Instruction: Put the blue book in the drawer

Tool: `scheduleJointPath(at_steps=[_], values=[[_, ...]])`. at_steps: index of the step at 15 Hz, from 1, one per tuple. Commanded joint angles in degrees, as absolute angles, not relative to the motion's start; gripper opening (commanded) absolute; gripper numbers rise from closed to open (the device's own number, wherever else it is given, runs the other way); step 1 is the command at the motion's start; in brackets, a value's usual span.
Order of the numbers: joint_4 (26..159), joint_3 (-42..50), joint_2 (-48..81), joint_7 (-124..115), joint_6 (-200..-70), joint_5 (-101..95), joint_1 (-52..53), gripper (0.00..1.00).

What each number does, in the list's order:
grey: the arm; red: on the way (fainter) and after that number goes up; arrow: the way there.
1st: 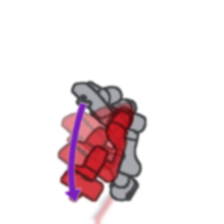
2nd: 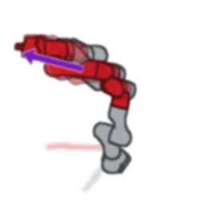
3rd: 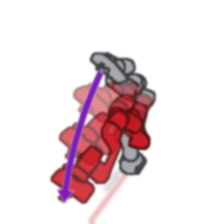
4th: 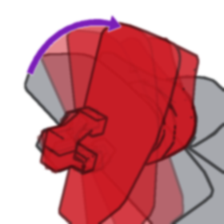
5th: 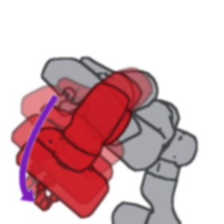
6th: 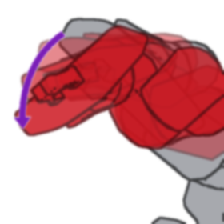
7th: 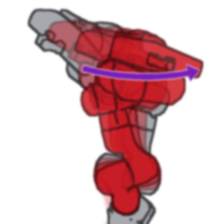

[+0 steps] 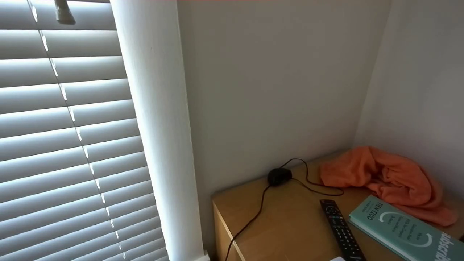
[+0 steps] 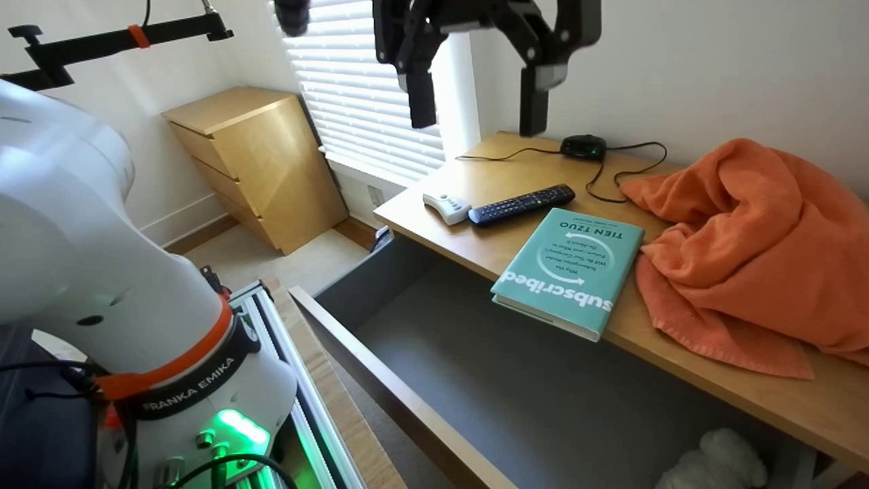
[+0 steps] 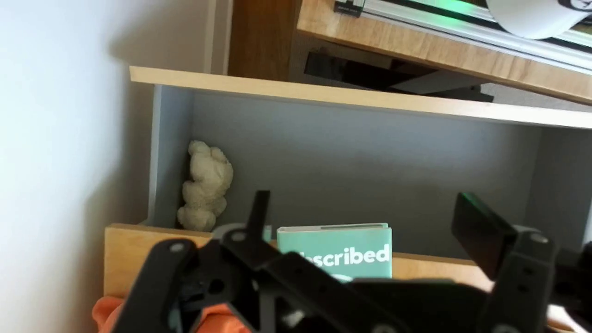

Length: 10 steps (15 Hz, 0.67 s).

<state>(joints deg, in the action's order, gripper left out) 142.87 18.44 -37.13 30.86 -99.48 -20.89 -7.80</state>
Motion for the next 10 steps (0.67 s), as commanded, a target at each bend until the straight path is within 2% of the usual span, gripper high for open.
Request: scheduleJointPath(at_steps=[1, 10], values=[[145.3, 23.9, -31.6, 34.4, -103.4, -16.4, -7.4, 1.0], [150.9, 28.8, -13.5, 42.9, -120.6, 1.6, -9.2, 1.0]])
